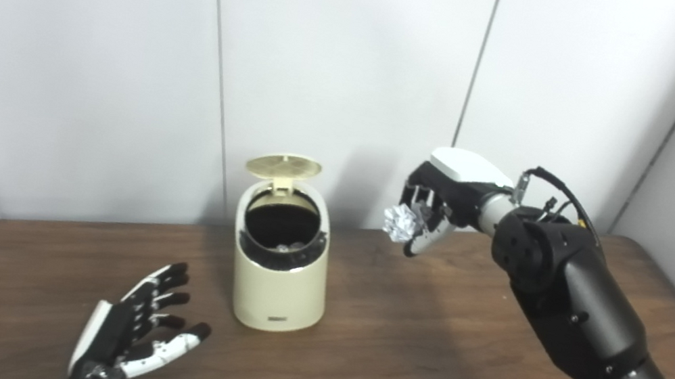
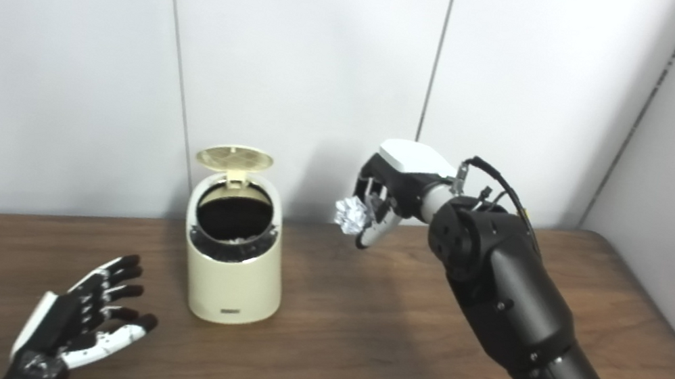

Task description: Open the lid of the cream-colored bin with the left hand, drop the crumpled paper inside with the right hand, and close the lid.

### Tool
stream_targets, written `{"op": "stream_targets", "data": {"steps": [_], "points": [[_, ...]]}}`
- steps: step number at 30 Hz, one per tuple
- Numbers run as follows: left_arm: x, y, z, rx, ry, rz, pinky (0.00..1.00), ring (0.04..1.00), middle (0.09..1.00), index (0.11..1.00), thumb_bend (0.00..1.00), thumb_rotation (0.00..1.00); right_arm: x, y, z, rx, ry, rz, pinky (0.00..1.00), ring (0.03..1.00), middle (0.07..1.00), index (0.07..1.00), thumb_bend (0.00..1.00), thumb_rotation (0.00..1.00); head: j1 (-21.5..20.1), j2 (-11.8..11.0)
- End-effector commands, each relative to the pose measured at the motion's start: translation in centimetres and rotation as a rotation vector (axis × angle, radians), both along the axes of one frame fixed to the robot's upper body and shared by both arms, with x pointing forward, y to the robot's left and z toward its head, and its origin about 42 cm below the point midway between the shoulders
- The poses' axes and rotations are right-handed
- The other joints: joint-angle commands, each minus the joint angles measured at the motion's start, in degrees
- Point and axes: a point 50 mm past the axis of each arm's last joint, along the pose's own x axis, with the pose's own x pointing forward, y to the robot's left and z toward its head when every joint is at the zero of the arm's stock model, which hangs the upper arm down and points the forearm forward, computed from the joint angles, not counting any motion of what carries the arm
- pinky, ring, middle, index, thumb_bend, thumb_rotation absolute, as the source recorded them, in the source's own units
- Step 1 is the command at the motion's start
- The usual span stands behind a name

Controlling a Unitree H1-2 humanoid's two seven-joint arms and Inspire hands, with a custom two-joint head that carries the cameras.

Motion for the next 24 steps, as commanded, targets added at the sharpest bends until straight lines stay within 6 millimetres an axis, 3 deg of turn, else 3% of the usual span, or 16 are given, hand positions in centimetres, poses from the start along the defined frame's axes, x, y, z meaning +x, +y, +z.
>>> {"op": "stream_targets", "data": {"steps": [1, 4, 7, 15, 24], "points": [[1.2, -0.6, 1.9, -0.006, -0.085, -0.002, 0.73, 0.817, 0.861, 0.900, 0.70, 0.20, 0.1, 0.8, 3.3, 0.001, -0.124, 0.008, 0.38, 0.458, 0.507, 0.465, 0.52, 0.00, 0.43, -0.05], [1.4, -0.9, 1.9, 0.010, -0.089, 0.003, 0.73, 0.810, 0.855, 0.898, 0.71, 0.22, 0.0, 2.2, 3.1, 0.048, -0.126, 0.022, 0.31, 0.421, 0.497, 0.487, 0.52, 0.00, 1.62, -0.22], [1.5, -1.1, 1.8, 0.002, -0.087, -0.001, 0.73, 0.817, 0.860, 0.900, 0.71, 0.23, -0.1, 3.4, 2.5, 0.086, -0.124, 0.020, 0.38, 0.460, 0.512, 0.462, 0.52, 0.00, 2.22, -0.34], [1.7, -1.5, 1.9, -0.010, -0.094, -0.008, 0.73, 0.813, 0.861, 0.903, 0.73, 0.24, -0.2, 5.5, 1.3, 0.160, -0.116, 0.028, 0.31, 0.400, 0.498, 0.501, 0.52, 0.00, 3.71, -0.39], [1.7, -2.1, 2.0, -0.007, -0.099, -0.007, 0.72, 0.809, 0.859, 0.903, 0.72, 0.23, -0.1, 7.1, 1.7, 0.216, -0.131, 0.038, 0.33, 0.408, 0.497, 0.484, 0.52, 0.00, 4.75, -0.24]]}}
